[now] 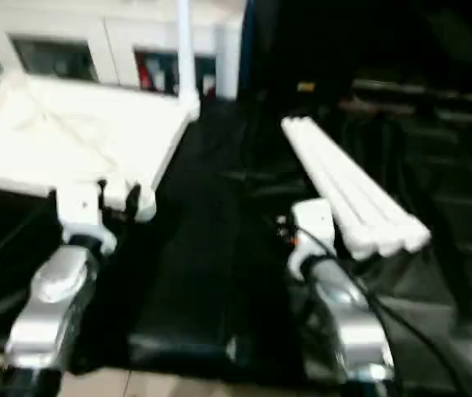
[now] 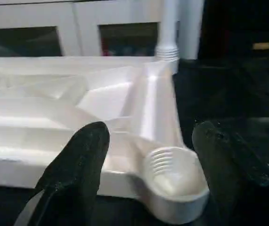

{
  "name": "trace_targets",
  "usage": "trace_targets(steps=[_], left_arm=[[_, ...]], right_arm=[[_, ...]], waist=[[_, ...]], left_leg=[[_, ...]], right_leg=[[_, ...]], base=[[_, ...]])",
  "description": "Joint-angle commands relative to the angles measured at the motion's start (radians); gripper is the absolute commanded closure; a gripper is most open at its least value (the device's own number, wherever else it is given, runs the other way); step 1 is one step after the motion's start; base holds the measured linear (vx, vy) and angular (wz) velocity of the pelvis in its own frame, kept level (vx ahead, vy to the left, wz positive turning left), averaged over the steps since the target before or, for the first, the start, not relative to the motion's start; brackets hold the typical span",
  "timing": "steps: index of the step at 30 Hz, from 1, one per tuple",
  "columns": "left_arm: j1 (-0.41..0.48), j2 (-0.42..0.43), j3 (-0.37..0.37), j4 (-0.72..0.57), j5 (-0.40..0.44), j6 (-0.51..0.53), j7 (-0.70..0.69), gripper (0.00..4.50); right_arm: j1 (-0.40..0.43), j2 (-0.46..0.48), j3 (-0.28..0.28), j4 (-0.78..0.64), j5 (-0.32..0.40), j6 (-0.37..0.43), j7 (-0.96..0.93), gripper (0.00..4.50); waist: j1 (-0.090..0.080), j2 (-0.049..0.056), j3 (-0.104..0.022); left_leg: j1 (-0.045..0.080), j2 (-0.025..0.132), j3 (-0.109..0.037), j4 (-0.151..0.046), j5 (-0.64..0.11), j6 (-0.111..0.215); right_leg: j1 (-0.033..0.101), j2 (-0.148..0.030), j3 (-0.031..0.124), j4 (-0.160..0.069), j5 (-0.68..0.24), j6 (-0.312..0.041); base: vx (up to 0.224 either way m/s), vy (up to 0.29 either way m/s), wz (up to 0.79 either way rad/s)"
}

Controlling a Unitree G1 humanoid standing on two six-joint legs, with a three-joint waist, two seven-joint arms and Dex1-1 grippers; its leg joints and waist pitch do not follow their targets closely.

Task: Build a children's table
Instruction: Move to table

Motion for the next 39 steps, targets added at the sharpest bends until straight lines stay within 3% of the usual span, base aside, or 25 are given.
trace_targets(steps=[1, 2, 3, 5, 6, 9, 11, 12, 16, 18, 21, 24, 27, 28, 29, 30, 31, 32, 34, 38, 39], left_arm=[[-0.002, -0.001, 0.003, 0.008, 0.000, 0.004, 0.006, 1.22], [-0.004, 0.000, 0.004, 0.010, -0.001, 0.004, 0.007, 1.22], [-0.007, 0.001, 0.004, 0.013, -0.002, 0.003, 0.008, 1.22], [-0.010, 0.004, 0.002, 0.016, -0.003, 0.005, 0.009, 1.22], [-0.010, 0.005, 0.000, 0.016, -0.003, 0.006, 0.009, 1.22], [-0.012, 0.004, -0.002, 0.016, 0.001, 0.013, 0.006, 1.22], [-0.014, 0.004, -0.002, 0.019, 0.002, 0.013, 0.006, 1.22], [-0.016, 0.003, -0.001, 0.021, 0.002, 0.012, 0.006, 1.22], [-0.020, 0.006, -0.004, 0.028, 0.002, 0.010, 0.005, 1.22], [-0.024, 0.010, -0.009, 0.034, 0.004, 0.007, 0.000, 1.22], [-0.028, 0.013, -0.015, 0.040, 0.007, 0.002, -0.006, 1.22], [-0.035, 0.015, -0.022, 0.048, 0.012, -0.003, -0.010, 1.22], [-0.040, 0.016, -0.025, 0.053, 0.014, -0.006, -0.012, 1.22], [-0.047, 0.022, -0.029, 0.063, 0.019, -0.011, -0.015, 1.17], [-0.048, 0.023, -0.030, 0.064, 0.020, -0.012, -0.015, 1.15], [-0.056, 0.034, -0.038, 0.072, 0.029, -0.019, -0.023, 1.15], [-0.059, 0.038, -0.042, 0.074, 0.033, -0.020, -0.027, 1.15], [-0.062, 0.043, -0.046, 0.075, 0.037, -0.023, -0.033, 1.15], [-0.064, 0.058, -0.057, 0.068, 0.040, -0.027, -0.056, 1.15], [-0.058, 0.071, -0.065, 0.045, 0.032, -0.025, -0.089, 1.15], [-0.048, 0.084, -0.071, 0.014, 0.007, -0.008, -0.131, 1.15]], right_arm=[[-0.004, -0.005, -0.020, 0.007, 0.002, 0.004, -0.019, 0.89], [-0.005, -0.005, -0.022, 0.008, 0.002, 0.003, -0.020, 0.89], [-0.007, -0.004, -0.025, 0.011, 0.001, 0.002, -0.021, 0.89], [-0.011, -0.003, -0.028, 0.015, 0.000, 0.001, -0.021, 0.89], [-0.013, -0.003, -0.029, 0.016, 0.000, 0.001, -0.021, 0.89], [-0.017, -0.003, -0.031, 0.022, 0.000, -0.001, -0.024, 0.89], [-0.019, -0.003, -0.031, 0.023, 0.001, -0.001, -0.024, 0.89], [-0.021, -0.004, -0.031, 0.025, 0.001, -0.002, -0.025, 0.89], [-0.028, 0.001, -0.039, 0.033, -0.002, 0.001, -0.043, 0.89], [-0.038, 0.004, -0.052, 0.041, 0.000, 0.006, -0.056, 0.89], [-0.044, 0.001, -0.058, 0.044, -0.001, 0.004, -0.060, 0.89], [-0.065, -0.016, -0.063, 0.064, -0.014, 0.011, -0.069, 0.89], [-0.105, -0.032, -0.079, 0.104, -0.012, 0.024, -0.070, 0.89], [-0.176, -0.047, -0.118, 0.170, 0.020, 0.039, -0.055, 0.72], [-0.187, -0.051, -0.122, 0.181, 0.022, 0.042, -0.054, 0.55], [-0.271, -0.081, -0.147, 0.264, 0.034, 0.055, -0.043, 0.55], [-0.301, -0.094, -0.153, 0.296, 0.036, 0.058, -0.038, 0.55], [-0.334, -0.110, -0.154, 0.331, 0.030, 0.062, -0.035, 0.41], [-0.449, -0.172, -0.144, 0.478, -0.007, 0.061, -0.028, 0.26], [-0.546, -0.217, -0.137, 0.609, -0.029, 0.052, -0.022, 0.03], [-0.606, -0.245, -0.124, 0.697, -0.051, 0.052, -0.017, 0.03]], waist=[[0.023, -0.003, -0.083], [0.029, -0.003, -0.083], [0.032, 0.002, -0.062], [0.025, 0.005, -0.045], [0.017, 0.008, -0.031], [0.011, 0.006, -0.012], [0.010, 0.004, -0.012], [0.011, 0.003, -0.017], [0.009, 0.004, -0.022], [0.008, 0.004, -0.032], [0.006, 0.007, -0.032], [0.004, 0.008, -0.042], [-0.002, 0.010, -0.041], [-0.004, 0.009, -0.040], [-0.007, 0.011, -0.042], [-0.015, 0.009, -0.041], [-0.014, 0.010, -0.040], [-0.012, 0.011, -0.040], [-0.012, 0.009, -0.042], [-0.004, 0.003, -0.046], [-0.004, 0.004, -0.048]], left_leg=[[0.009, -0.030, 0.023, -0.034, 0.538, 0.058], [0.001, -0.026, 0.024, -0.045, 0.495, 0.024], [0.003, -0.014, 0.026, -0.065, 0.371, -0.019], [0.011, 0.004, 0.021, -0.091, 0.160, -0.071], [0.031, 0.018, 0.019, -0.116, -0.098, -0.093], [0.035, 0.024, 0.026, -0.138, -0.267, -0.082], [0.035, 0.022, 0.024, -0.141, -0.288, -0.081], [0.028, 0.023, 0.024, -0.141, -0.243, -0.074], [0.014, 0.019, 0.024, -0.139, -0.183, -0.072], [0.006, 0.016, 0.024, -0.138, -0.144, -0.075], [0.003, 0.016, 0.024, -0.138, -0.147, -0.072], [-0.003, 0.015, 0.025, -0.129, -0.058, -0.068], [-0.005, 0.012, 0.028, -0.126, -0.044, -0.069], [-0.006, 0.011, 0.028, -0.126, -0.048, -0.069], [-0.005, 0.010, 0.027, -0.126, -0.057, -0.068], [-0.004, 0.010, 0.026, -0.126, -0.073, -0.067], [-0.005, 0.009, 0.027, -0.127, -0.073, -0.067], [-0.002, 0.012, 0.031, -0.122, -0.066, -0.065], [-0.007, 0.009, 0.033, -0.119, -0.022, -0.061], [-0.010, 0.008, 0.038, -0.112, 0.042, -0.037], [-0.010, 0.007, 0.037, -0.113, 0.048, -0.034]], right_leg=[[0.076, -0.006, 0.015, -0.019, 0.969, -0.056], [0.089, 0.005, 0.011, -0.014, 0.994, -0.059], [0.060, -0.009, 0.003, -0.040, 0.858, -0.066], [0.052, -0.029, -0.001, -0.065, 0.592, -0.082], [0.042, -0.042, -0.003, -0.096, 0.198, -0.115], [0.027, -0.052, 0.005, -0.131, -0.172, -0.131], [0.027, -0.056, 0.007, -0.139, -0.258, -0.120], [0.026, -0.058, 0.009, -0.141, -0.248, -0.111], [0.025, -0.055, 0.007, -0.138, -0.206, -0.111], [0.027, -0.050, 0.005, -0.131, -0.129, -0.114], [0.021, -0.045, 0.004, -0.128, -0.068, -0.122], [0.024, -0.041, 0.002, -0.115, 0.081, -0.137], [0.025, -0.038, 0.000, -0.111, 0.142, -0.150], [0.026, -0.038, 0.000, -0.111, 0.141, -0.152], [0.027, -0.039, -0.001, -0.110, 0.135, -0.157], [0.028, -0.038, -0.003, -0.110, 0.099, -0.170], [0.029, -0.039, -0.003, -0.112, 0.088, -0.171], [0.026, -0.040, -0.001, -0.114, 0.090, -0.180], [0.032, -0.039, -0.002, -0.109, 0.128, -0.193], [0.039, -0.039, -0.002, -0.102, 0.219, -0.222], [0.039, -0.040, -0.005, -0.099, 0.225, -0.232]], base=[[0.000, 0.000, 0.00], [-0.075, -0.012, 0.04], [-0.113, -0.015, 0.01], [-0.123, -0.012, 0.02], [-0.137, -0.025, 0.06], [-0.132, -0.022, 0.06], [-0.117, -0.019, 0.03], [-0.085, -0.027, 0.01], [-0.064, -0.025, 0.01], [0.000, 0.000, 0.00], [0.000, 0.000, 0.00], [0.000, 0.000, 0.00], [0.000, 0.000, 0.00], [0.000, 0.000, 0.00], [0.000, 0.000, 0.00], [0.000, 0.000, 0.00], [0.000, 0.000, 0.00], [0.000, 0.000, 0.00], [0.000, 0.000, 0.00], [0.000, 0.000, 0.00], [0.000, 0.000, 0.00]])
